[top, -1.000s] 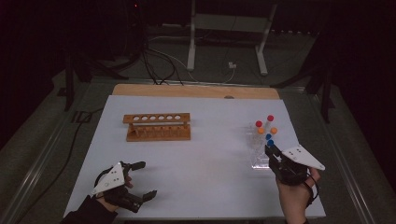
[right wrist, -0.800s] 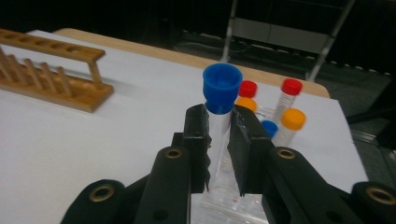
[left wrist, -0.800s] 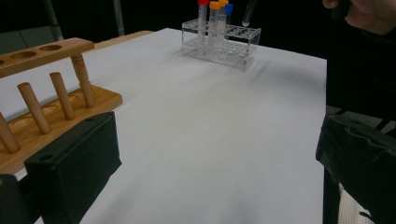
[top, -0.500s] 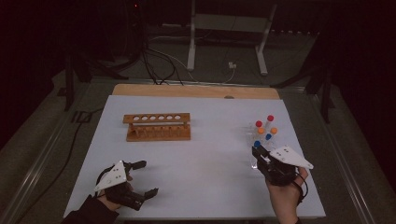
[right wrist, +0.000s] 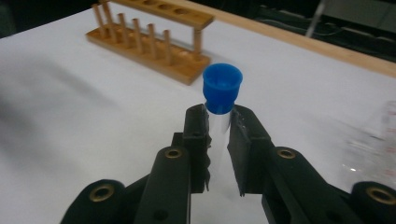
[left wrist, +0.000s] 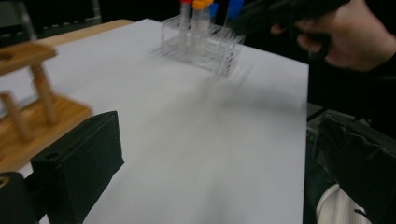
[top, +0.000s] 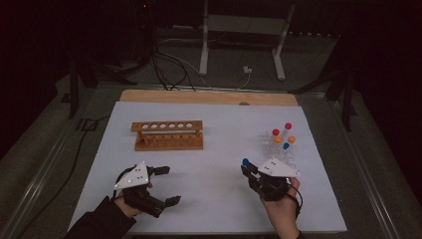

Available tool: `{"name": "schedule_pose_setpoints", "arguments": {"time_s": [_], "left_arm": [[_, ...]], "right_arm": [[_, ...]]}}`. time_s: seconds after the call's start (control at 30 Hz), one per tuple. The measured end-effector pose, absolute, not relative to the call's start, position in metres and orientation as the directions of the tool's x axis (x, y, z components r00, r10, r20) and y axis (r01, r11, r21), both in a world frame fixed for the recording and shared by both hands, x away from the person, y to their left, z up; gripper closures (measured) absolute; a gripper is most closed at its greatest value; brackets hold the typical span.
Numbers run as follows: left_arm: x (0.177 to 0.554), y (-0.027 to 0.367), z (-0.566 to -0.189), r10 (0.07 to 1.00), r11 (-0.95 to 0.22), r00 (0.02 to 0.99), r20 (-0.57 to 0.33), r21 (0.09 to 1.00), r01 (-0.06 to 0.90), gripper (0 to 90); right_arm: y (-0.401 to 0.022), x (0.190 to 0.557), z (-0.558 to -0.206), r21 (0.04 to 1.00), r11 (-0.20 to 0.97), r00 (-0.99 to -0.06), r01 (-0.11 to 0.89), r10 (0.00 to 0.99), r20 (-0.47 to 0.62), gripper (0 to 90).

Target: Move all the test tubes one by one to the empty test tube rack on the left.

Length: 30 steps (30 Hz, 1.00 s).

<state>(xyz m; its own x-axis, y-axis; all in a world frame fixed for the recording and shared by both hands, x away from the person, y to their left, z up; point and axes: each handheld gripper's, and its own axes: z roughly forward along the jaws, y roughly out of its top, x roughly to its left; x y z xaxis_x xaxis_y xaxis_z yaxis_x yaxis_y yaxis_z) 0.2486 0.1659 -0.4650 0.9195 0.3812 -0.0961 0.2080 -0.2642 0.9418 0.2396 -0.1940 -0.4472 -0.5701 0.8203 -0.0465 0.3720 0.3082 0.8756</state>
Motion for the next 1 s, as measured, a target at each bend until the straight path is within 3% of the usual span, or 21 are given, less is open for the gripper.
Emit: {"name": "schedule_pose_setpoints", "arguments": {"time_s": [0.37,0.63,1.0], "left_arm": [[0.271,0.128,-0.436,0.269,-0.271,0.959,-0.093,0.948,0.168,2.6],[0.279,0.102,-0.428,0.227,-0.274,0.970,-0.084,0.951,0.146,9.3],[0.288,0.070,-0.428,0.246,-0.317,0.968,-0.037,0.941,0.117,35.8]], "right_arm": [[-0.167,0.235,-0.451,0.866,0.350,-0.652,0.356,0.758,-0.038,76.7],[-0.156,0.232,-0.452,0.863,0.367,-0.683,0.348,0.729,-0.035,76.7],[-0.153,0.231,-0.451,0.865,0.366,-0.693,0.343,0.721,-0.030,76.7]]}}
